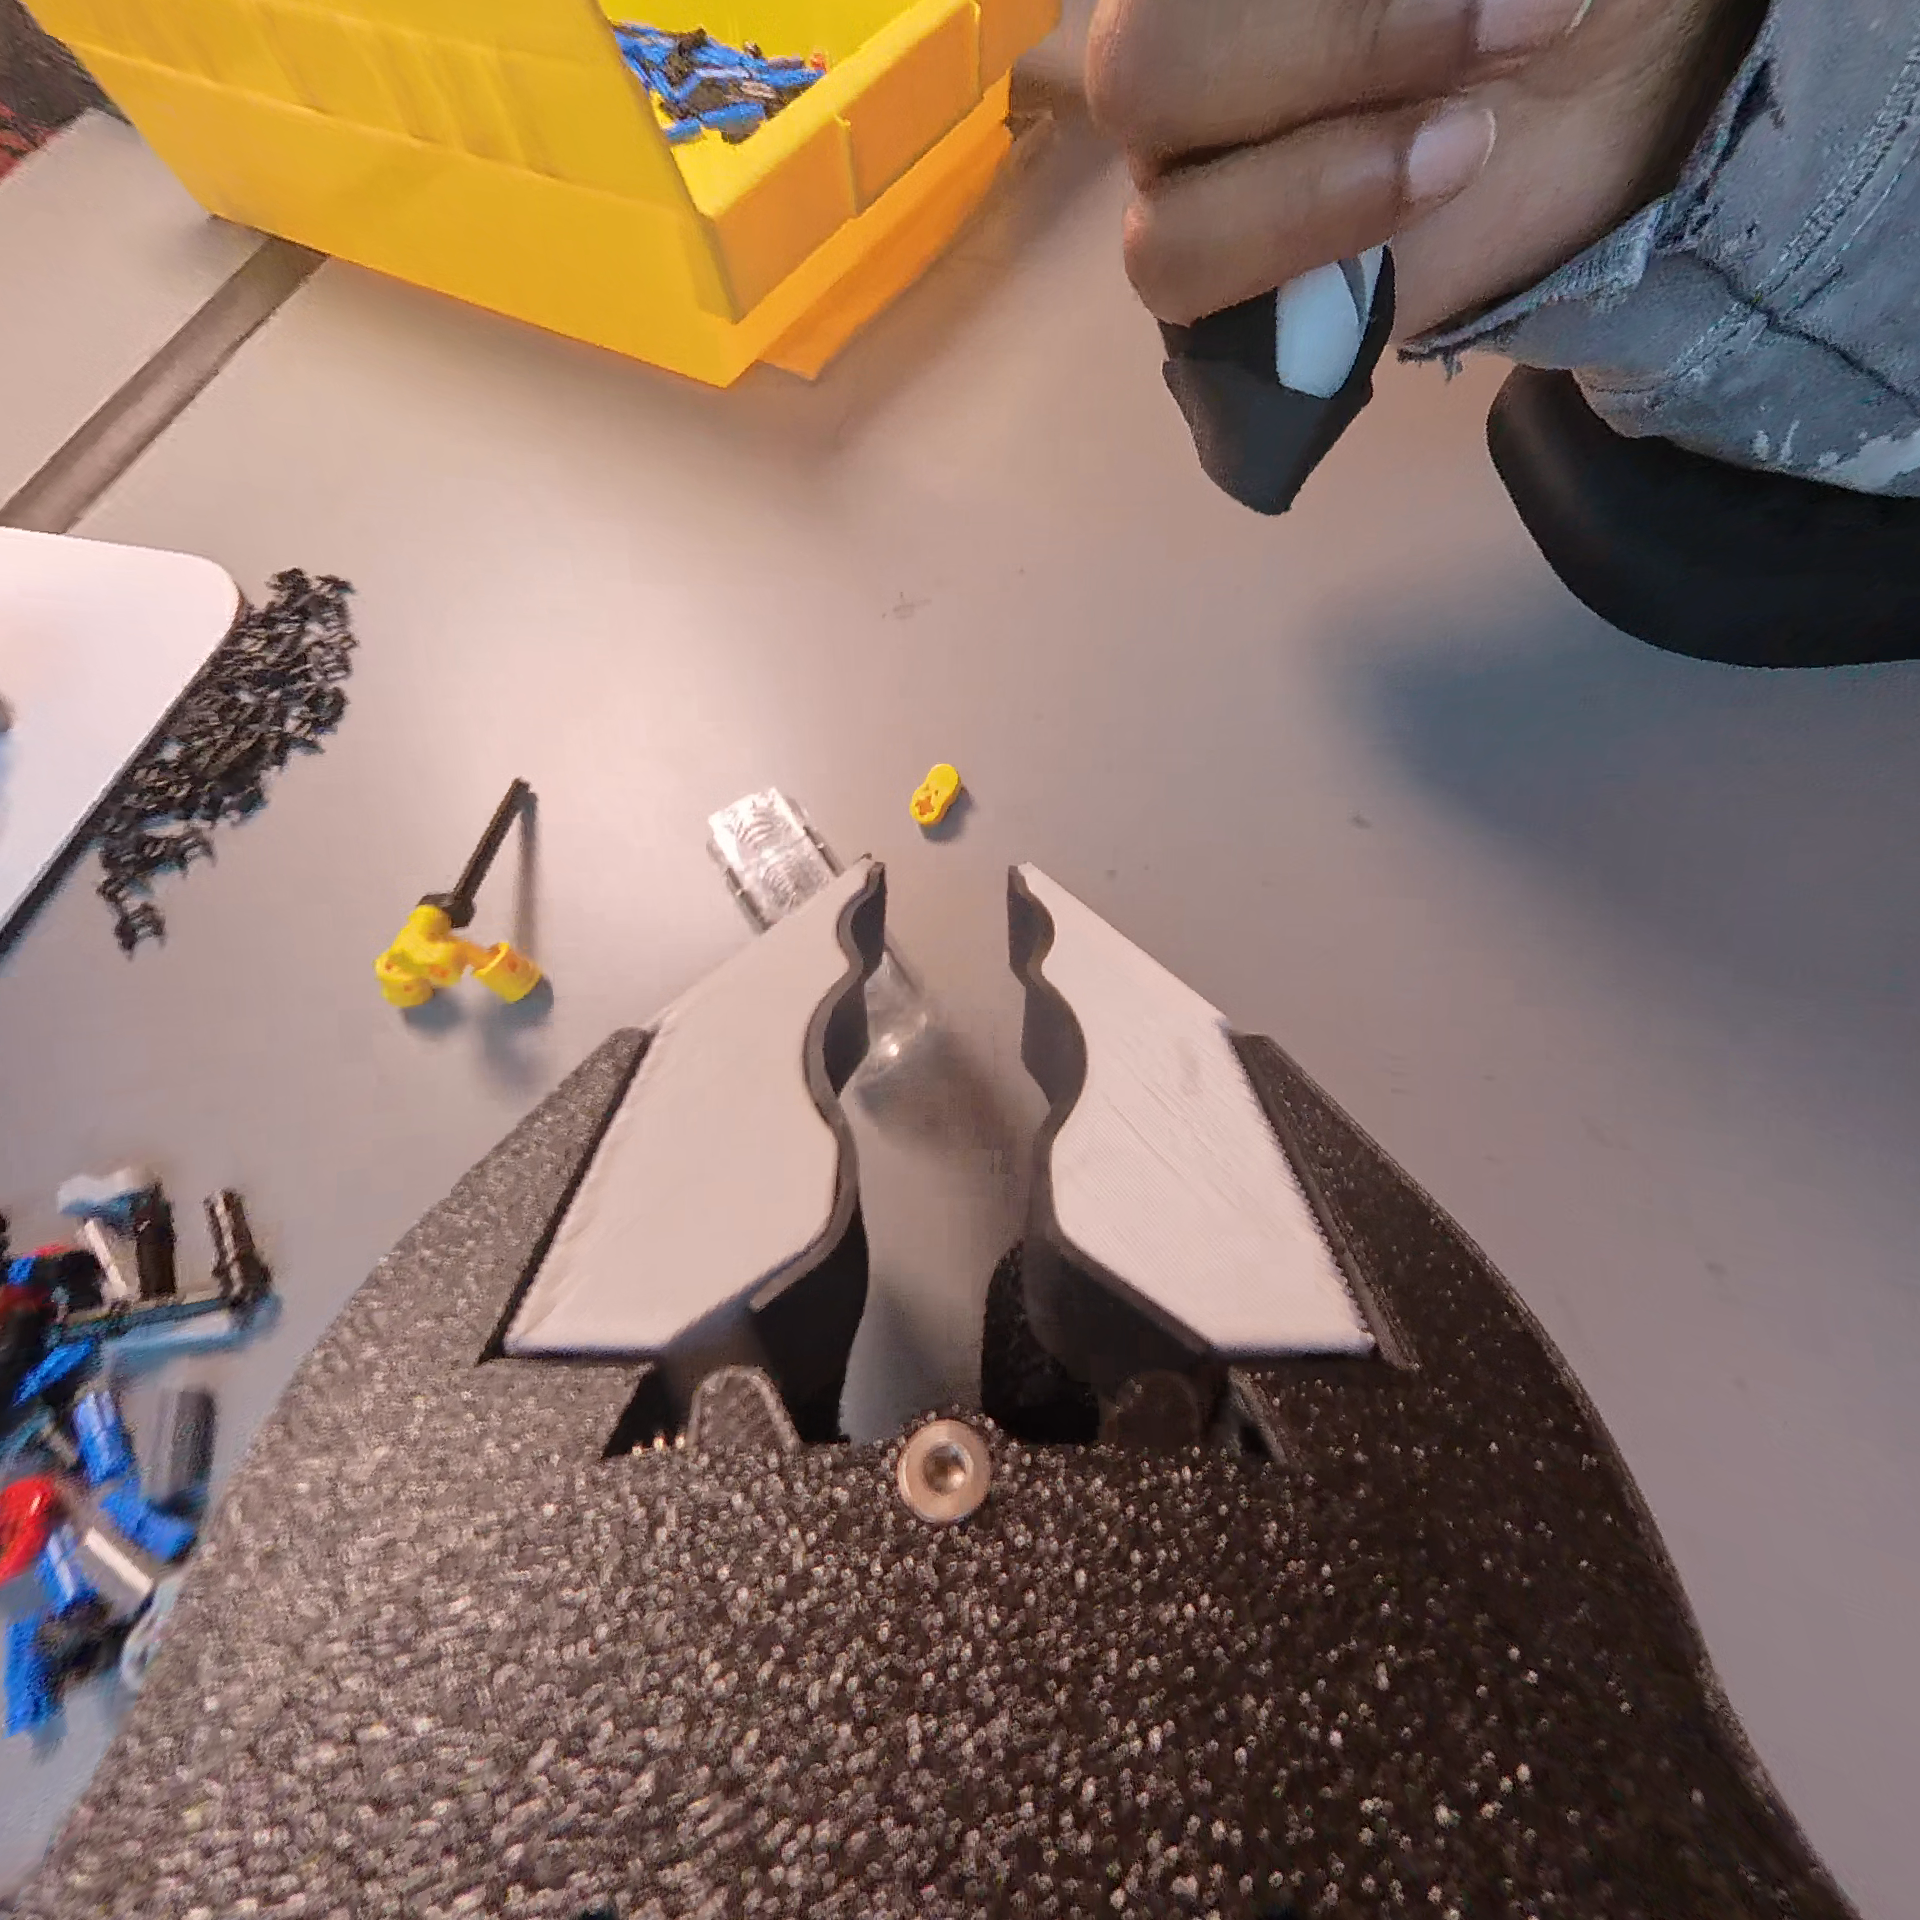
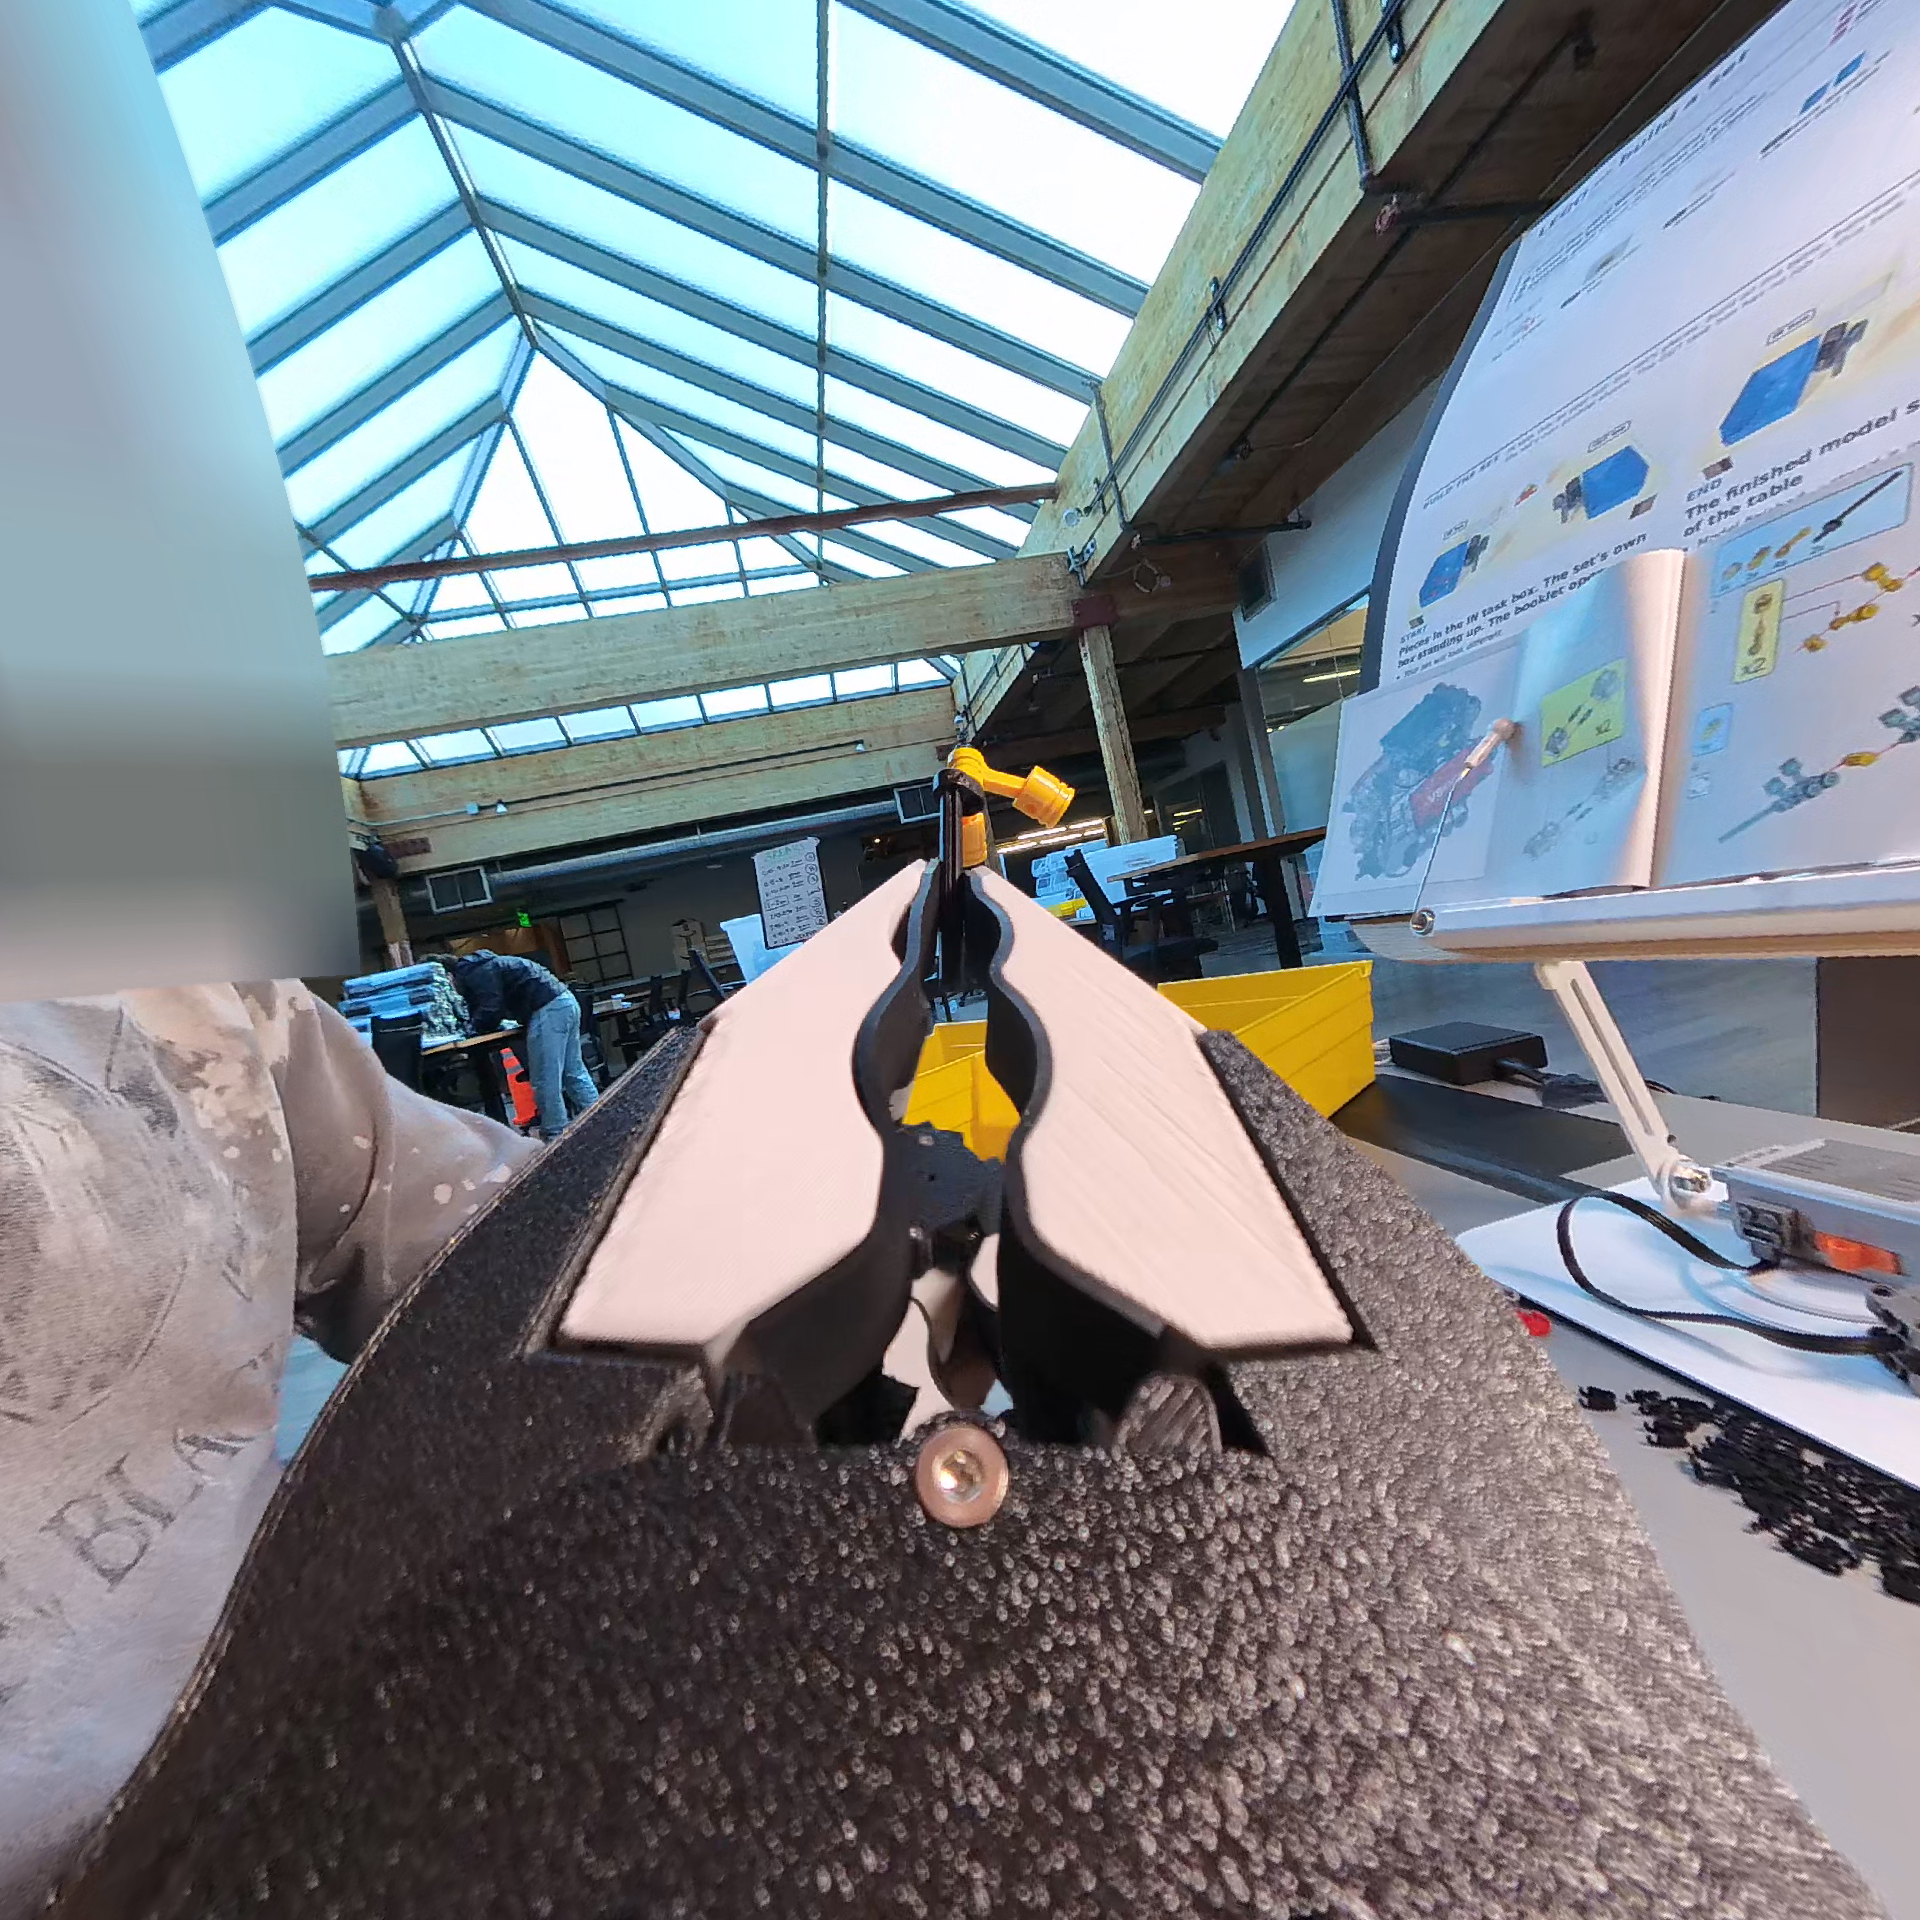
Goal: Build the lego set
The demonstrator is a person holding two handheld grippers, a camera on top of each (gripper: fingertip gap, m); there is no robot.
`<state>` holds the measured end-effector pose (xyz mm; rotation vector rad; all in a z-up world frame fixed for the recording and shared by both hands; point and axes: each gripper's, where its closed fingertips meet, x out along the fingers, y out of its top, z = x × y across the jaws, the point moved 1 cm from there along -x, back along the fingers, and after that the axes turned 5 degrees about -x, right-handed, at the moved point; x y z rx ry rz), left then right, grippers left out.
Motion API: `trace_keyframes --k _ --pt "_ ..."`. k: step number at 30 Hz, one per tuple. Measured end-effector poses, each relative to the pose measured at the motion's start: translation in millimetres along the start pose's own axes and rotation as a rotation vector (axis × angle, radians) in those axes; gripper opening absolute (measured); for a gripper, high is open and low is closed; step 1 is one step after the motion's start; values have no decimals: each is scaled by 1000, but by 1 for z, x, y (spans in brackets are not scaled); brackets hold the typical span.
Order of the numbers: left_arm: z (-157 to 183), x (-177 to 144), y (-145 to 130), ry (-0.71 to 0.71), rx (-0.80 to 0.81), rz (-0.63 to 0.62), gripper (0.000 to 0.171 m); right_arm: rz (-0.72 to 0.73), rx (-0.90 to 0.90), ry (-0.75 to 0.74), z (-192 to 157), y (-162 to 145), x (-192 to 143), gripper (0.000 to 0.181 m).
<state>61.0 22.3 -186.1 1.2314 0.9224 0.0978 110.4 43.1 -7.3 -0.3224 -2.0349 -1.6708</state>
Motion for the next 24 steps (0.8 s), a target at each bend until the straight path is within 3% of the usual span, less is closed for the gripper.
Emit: trace_keyframes --k 6,14,18,24 --pt "-1 35 3 -77 77 -150 26 14 24 -2 2 1 -3 4" --pt "-3 44 -3 -74 120 -253 13 41 53 -3 5 4 -6 3" --pt "-2 27 -5 -49 122 -240 7 30 56 1 5 1 -5 7" --pt "26 -35 -25 -124 74 -202 8 5 55 9 3 -6 -3 4"
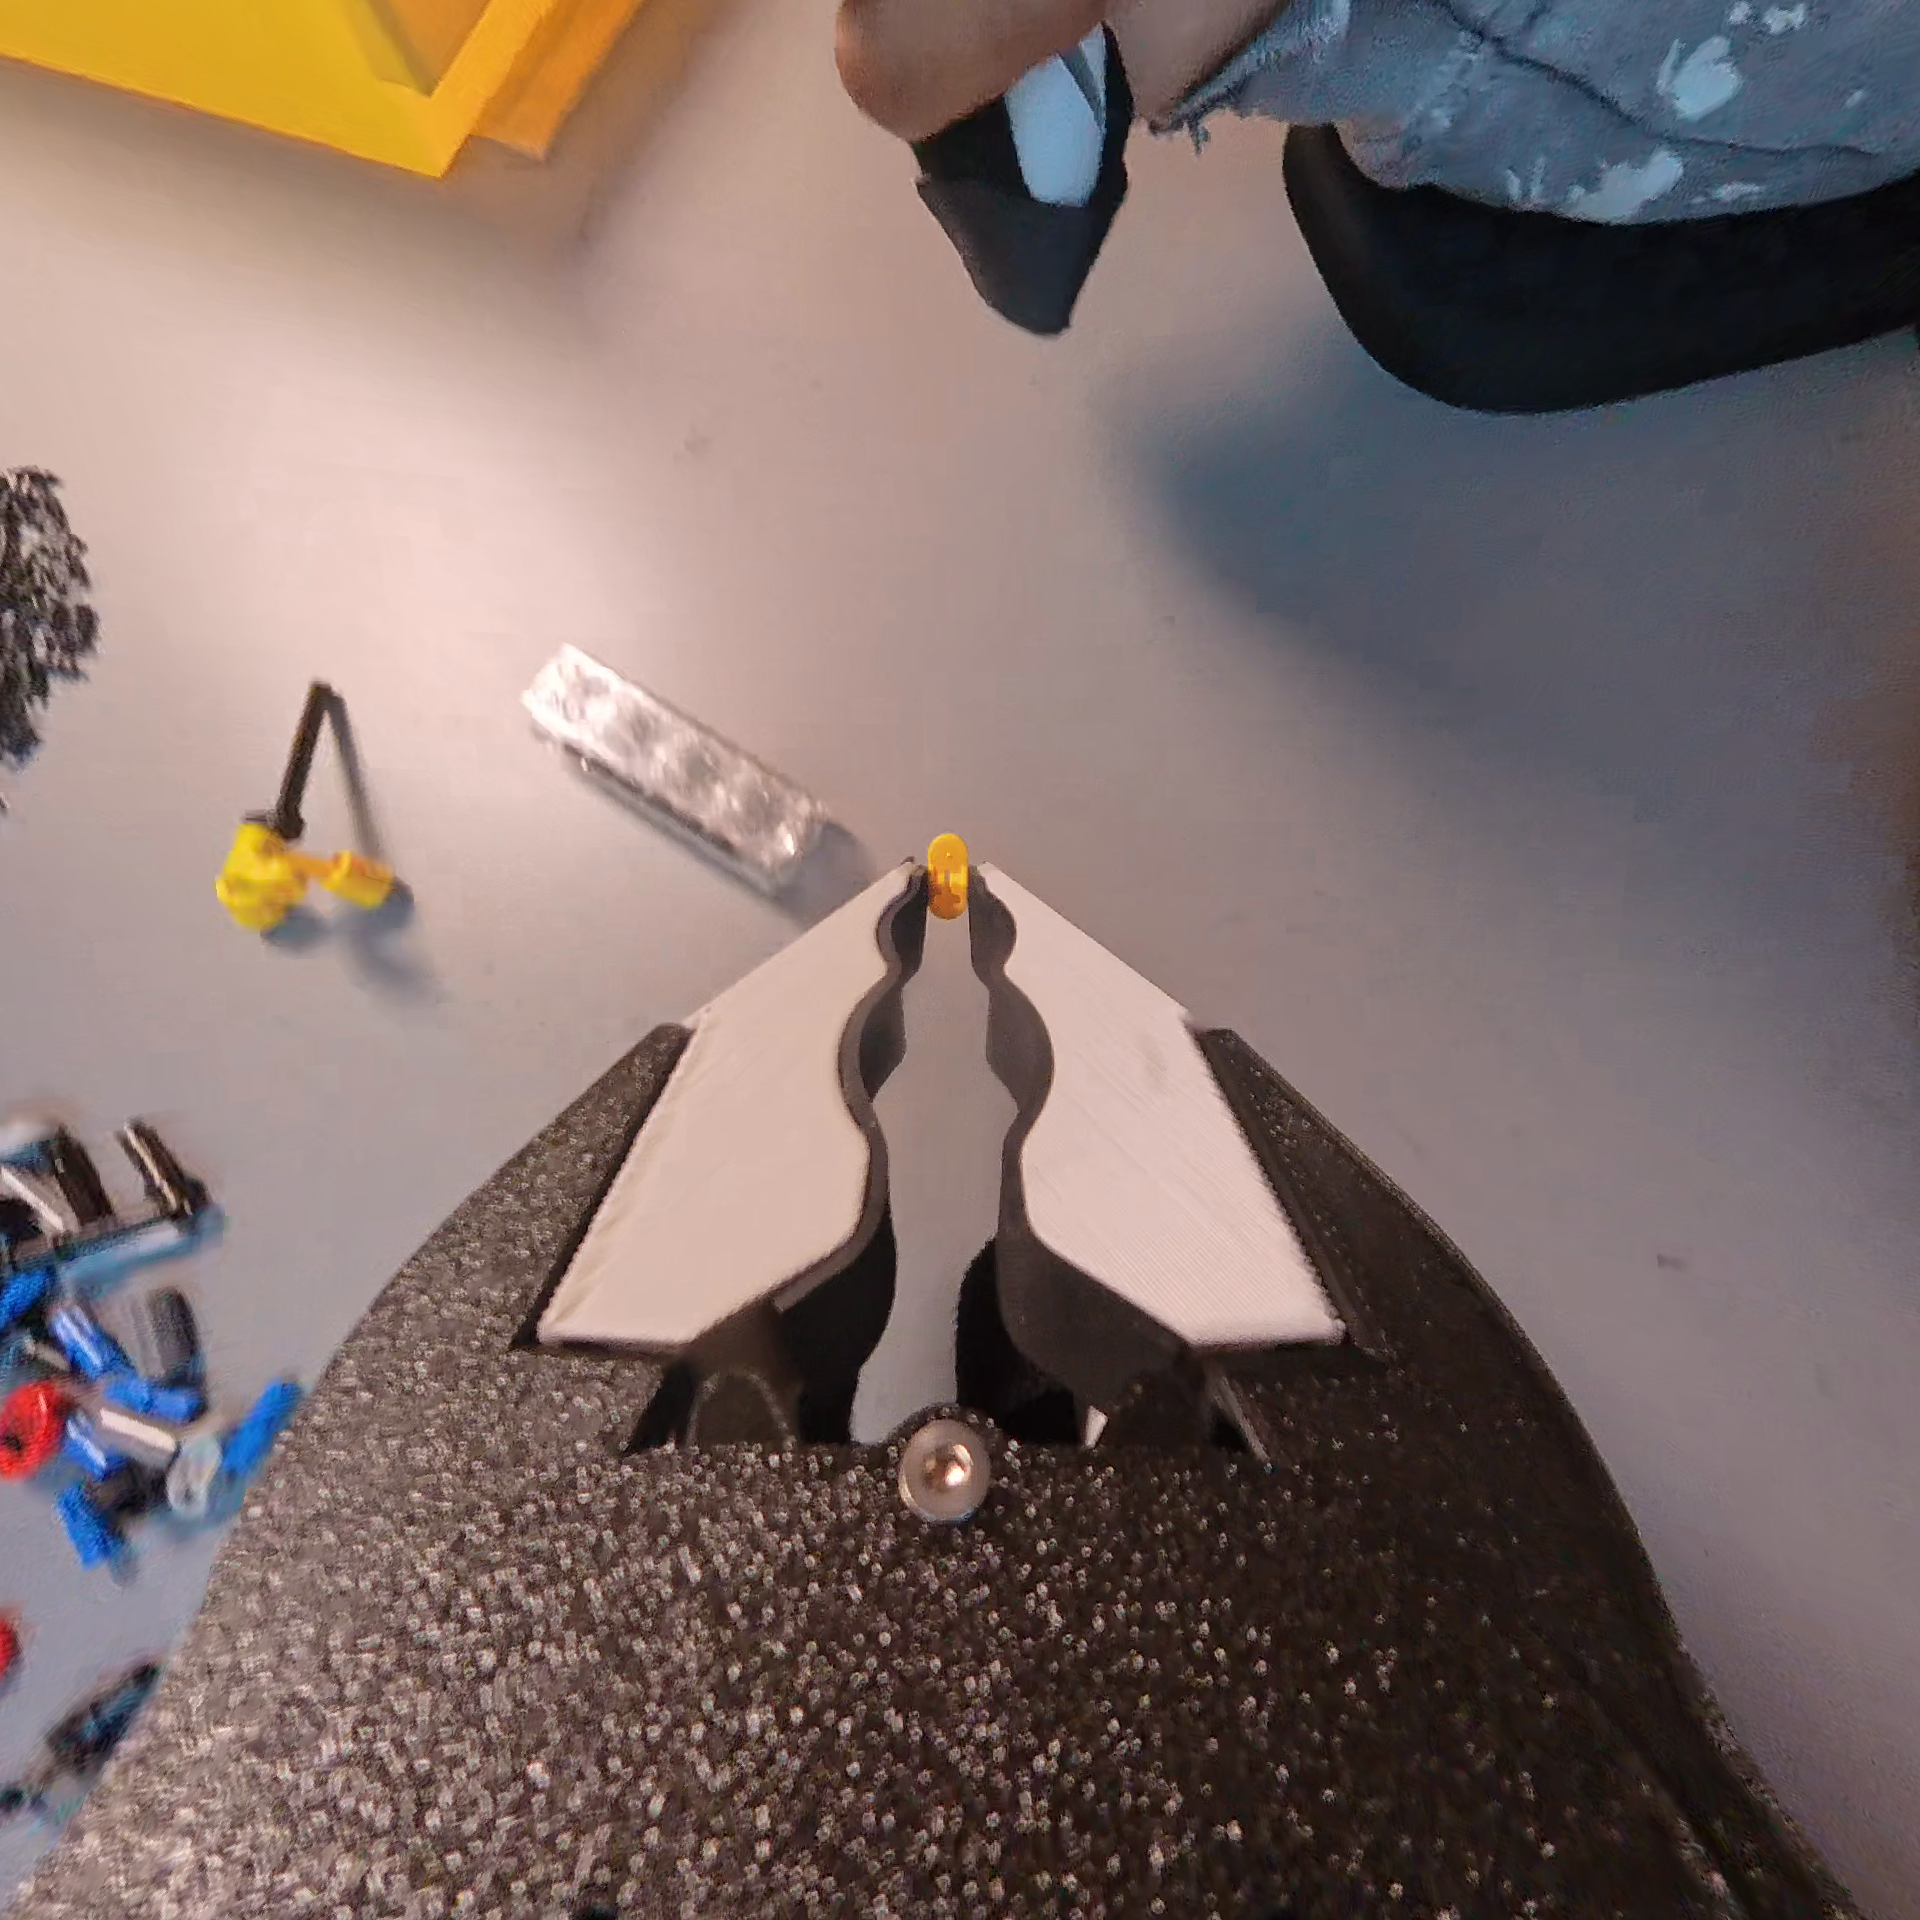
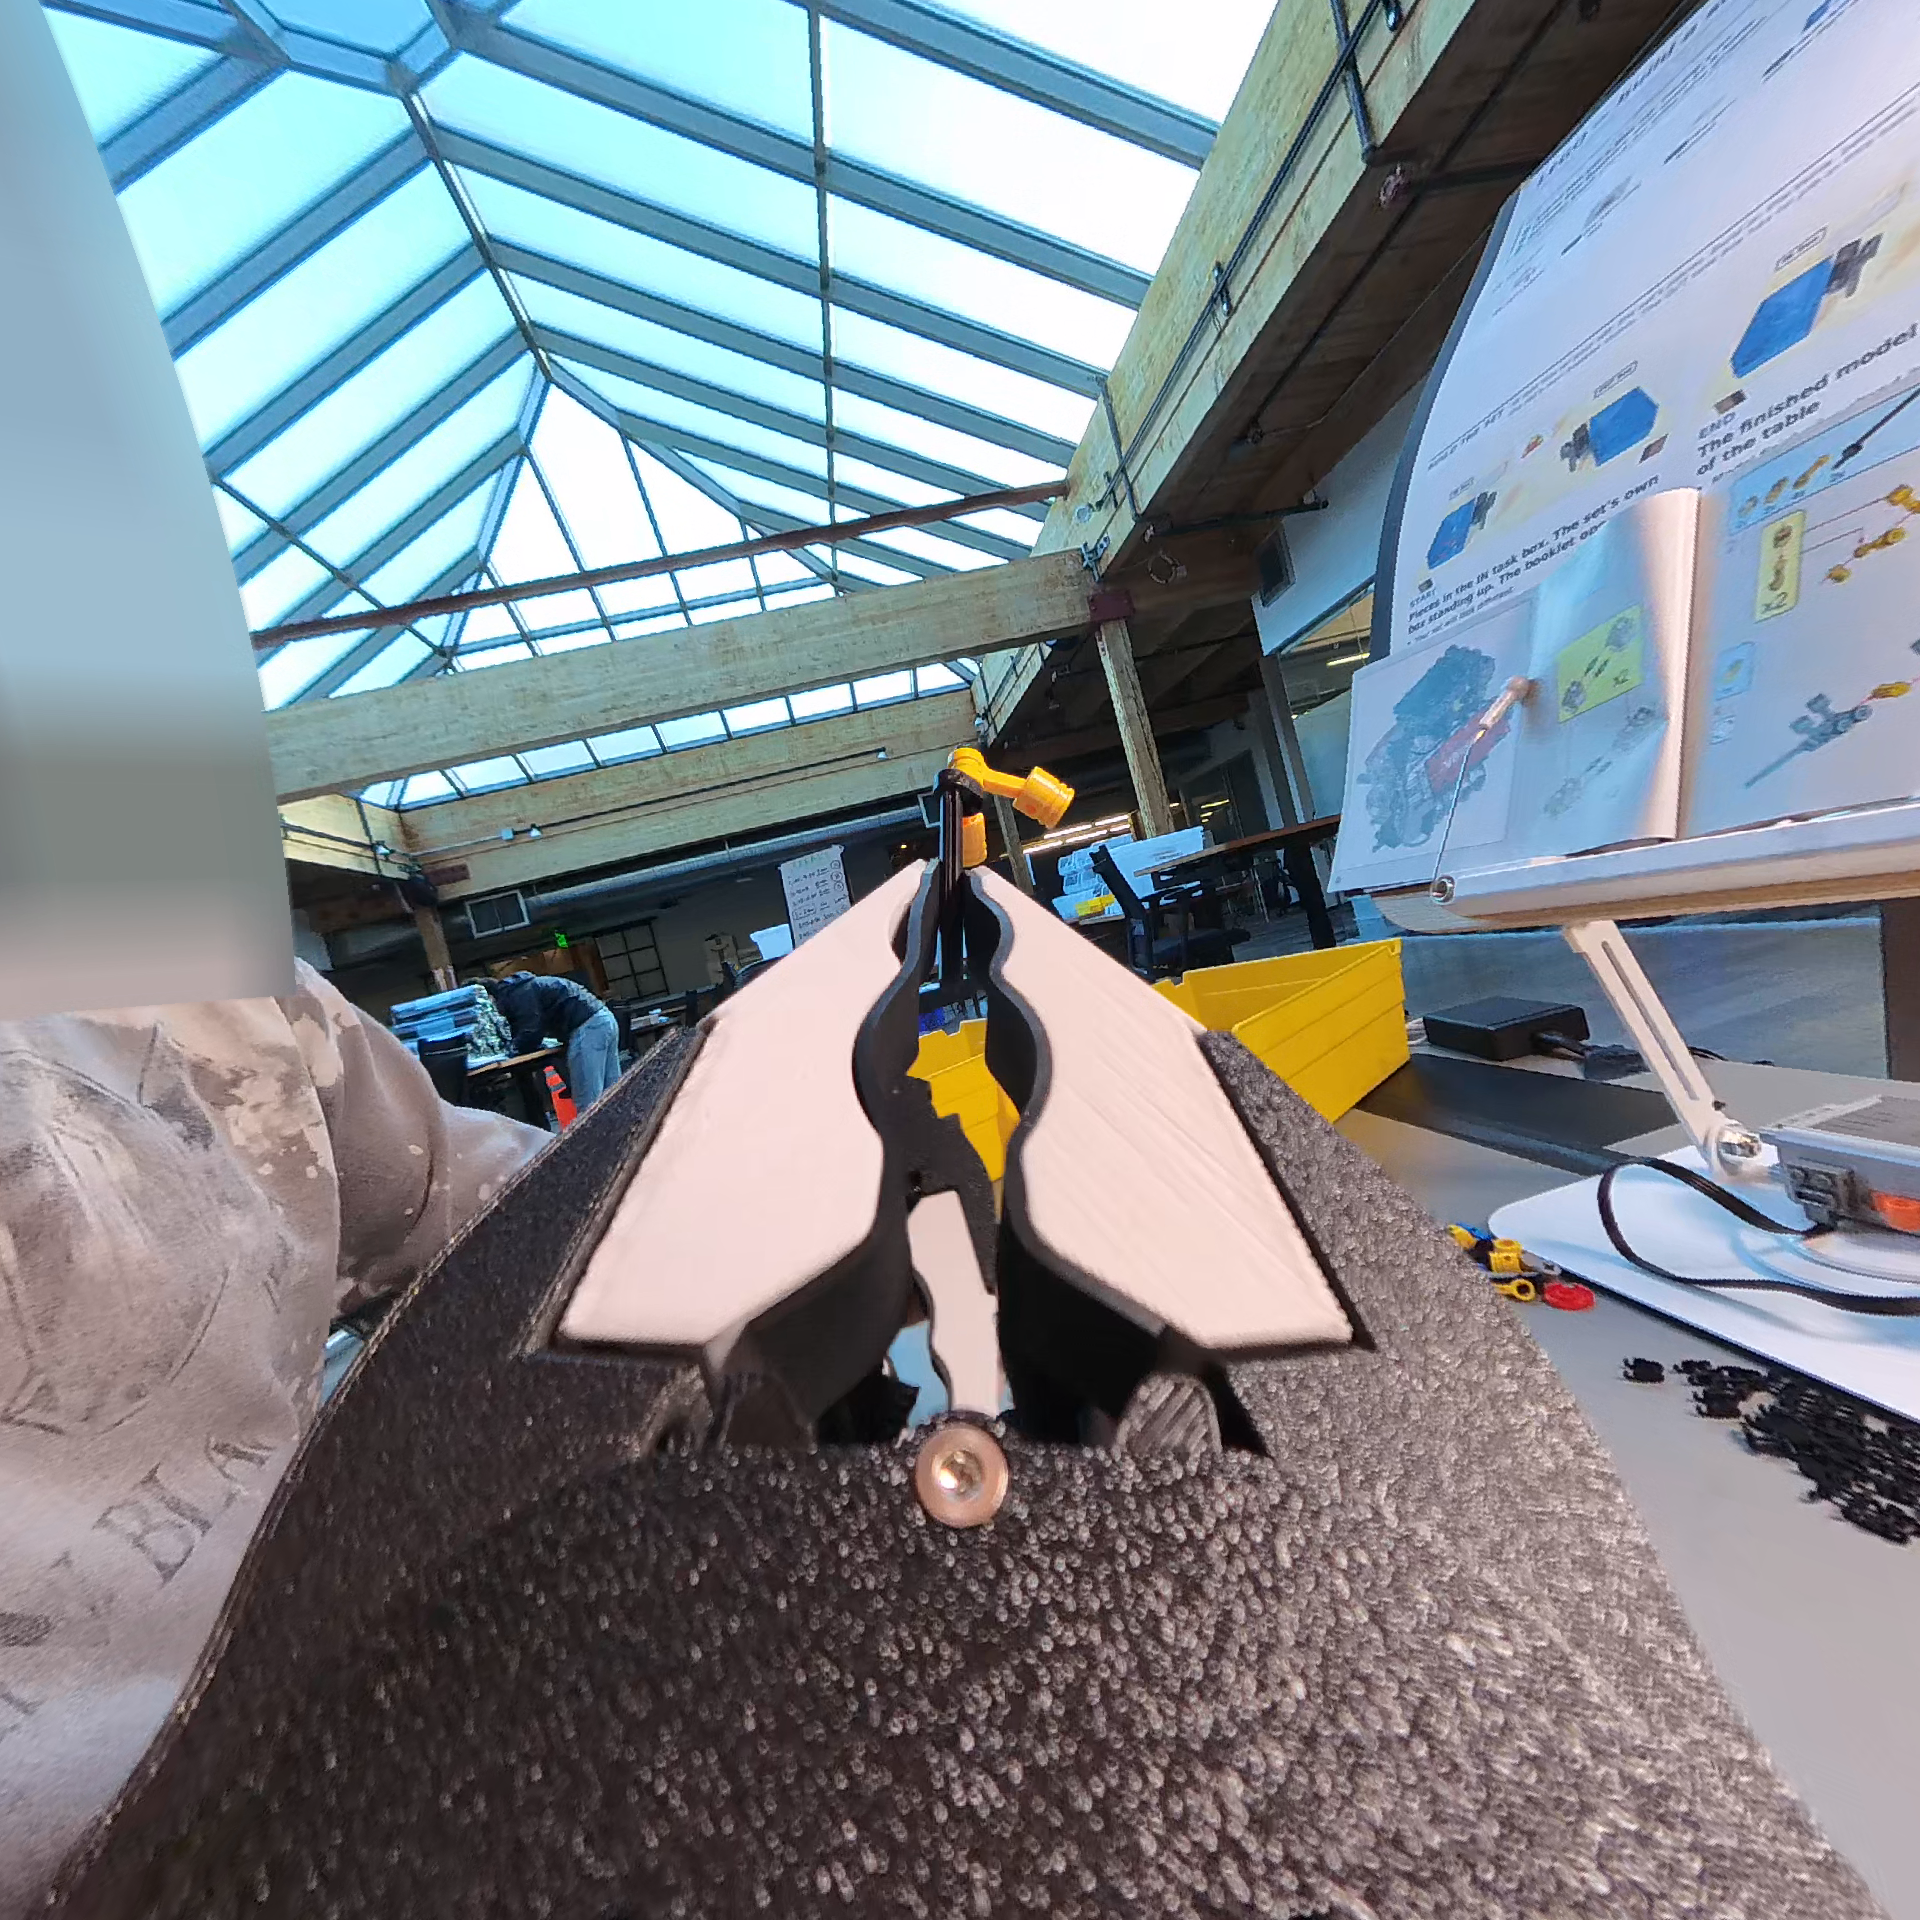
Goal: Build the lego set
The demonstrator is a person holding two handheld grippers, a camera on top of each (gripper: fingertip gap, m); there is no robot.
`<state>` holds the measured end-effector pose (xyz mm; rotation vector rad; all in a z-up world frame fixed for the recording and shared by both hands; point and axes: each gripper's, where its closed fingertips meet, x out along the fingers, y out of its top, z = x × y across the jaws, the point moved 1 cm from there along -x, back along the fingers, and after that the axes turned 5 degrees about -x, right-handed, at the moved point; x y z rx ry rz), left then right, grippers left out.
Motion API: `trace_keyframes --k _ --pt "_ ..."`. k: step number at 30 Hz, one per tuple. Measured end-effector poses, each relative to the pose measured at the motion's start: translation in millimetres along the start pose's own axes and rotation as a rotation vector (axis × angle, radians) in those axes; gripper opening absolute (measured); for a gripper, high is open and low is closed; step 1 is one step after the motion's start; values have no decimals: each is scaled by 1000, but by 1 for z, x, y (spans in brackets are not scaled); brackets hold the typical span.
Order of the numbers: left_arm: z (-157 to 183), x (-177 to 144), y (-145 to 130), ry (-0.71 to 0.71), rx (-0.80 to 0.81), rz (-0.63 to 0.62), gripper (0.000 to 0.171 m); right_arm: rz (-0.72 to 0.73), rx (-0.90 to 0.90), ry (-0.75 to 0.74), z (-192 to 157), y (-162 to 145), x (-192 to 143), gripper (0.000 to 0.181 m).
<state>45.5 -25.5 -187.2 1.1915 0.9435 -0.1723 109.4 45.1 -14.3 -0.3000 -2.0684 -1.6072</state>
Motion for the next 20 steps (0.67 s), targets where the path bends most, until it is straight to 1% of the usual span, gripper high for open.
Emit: trace_keyframes --k 4,5,7,11,17,20 --pt "1 -24 -48 71 -37 -87 8 -17 33 12 0 -11 3 4" --pt "-1 -27 -57 95 -58 -104 8 -27 39 14 -1 -15 4 4" --pt "-3 -32 -67 130 -100 -110 8 -52 50 18 -1 -24 6 4" --pt "0 -36 -72 135 -129 -121 9 -81 53 17 -2 -34 8 4" --pt "15 -38 -72 10 -156 -91 11 -90 57 13 0 -37 8 4" --pt "12 -40 -72 16 -153 -82 11 -95 60 16 -1 -39 8 4"
